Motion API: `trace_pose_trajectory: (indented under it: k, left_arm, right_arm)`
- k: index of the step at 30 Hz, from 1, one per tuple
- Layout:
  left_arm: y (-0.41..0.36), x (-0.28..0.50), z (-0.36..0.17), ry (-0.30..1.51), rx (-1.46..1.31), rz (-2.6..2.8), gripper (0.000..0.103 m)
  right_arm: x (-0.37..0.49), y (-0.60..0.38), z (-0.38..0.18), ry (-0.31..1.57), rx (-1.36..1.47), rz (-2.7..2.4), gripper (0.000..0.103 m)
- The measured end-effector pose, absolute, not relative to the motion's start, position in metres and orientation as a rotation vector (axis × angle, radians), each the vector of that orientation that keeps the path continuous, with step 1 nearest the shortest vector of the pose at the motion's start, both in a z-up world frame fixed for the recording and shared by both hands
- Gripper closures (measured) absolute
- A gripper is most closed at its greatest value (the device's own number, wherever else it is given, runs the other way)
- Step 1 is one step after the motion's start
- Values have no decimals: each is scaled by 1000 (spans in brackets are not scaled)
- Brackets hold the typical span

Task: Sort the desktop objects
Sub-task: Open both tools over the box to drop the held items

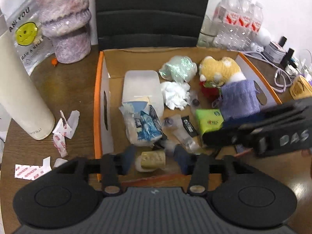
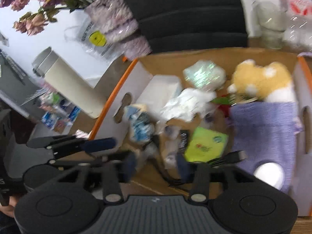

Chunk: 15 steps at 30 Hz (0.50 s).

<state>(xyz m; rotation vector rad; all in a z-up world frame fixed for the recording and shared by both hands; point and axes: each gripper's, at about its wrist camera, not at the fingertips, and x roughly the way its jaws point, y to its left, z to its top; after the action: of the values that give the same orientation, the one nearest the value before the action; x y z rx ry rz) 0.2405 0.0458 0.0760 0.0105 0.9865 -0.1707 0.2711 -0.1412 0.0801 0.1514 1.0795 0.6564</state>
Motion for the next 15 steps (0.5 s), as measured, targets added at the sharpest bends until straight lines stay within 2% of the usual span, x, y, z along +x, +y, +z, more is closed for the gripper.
trace_pose_trajectory:
  k: [1, 3, 11, 15]
  left_arm:
    - [45, 241, 75, 999, 14, -178, 44]
    - [43, 240, 74, 1005, 22, -161, 41]
    - [41, 242, 73, 1039, 2, -150, 41]
    - [41, 238, 78, 1001, 31, -129, 28]
  right_arm:
    - [268, -143, 85, 1062, 120, 629, 31]
    - [261, -149, 91, 1053, 61, 586, 19]
    - [253, -200, 85, 1076, 9, 421, 16]
    - [255, -207, 76, 1093, 13, 392, 16]
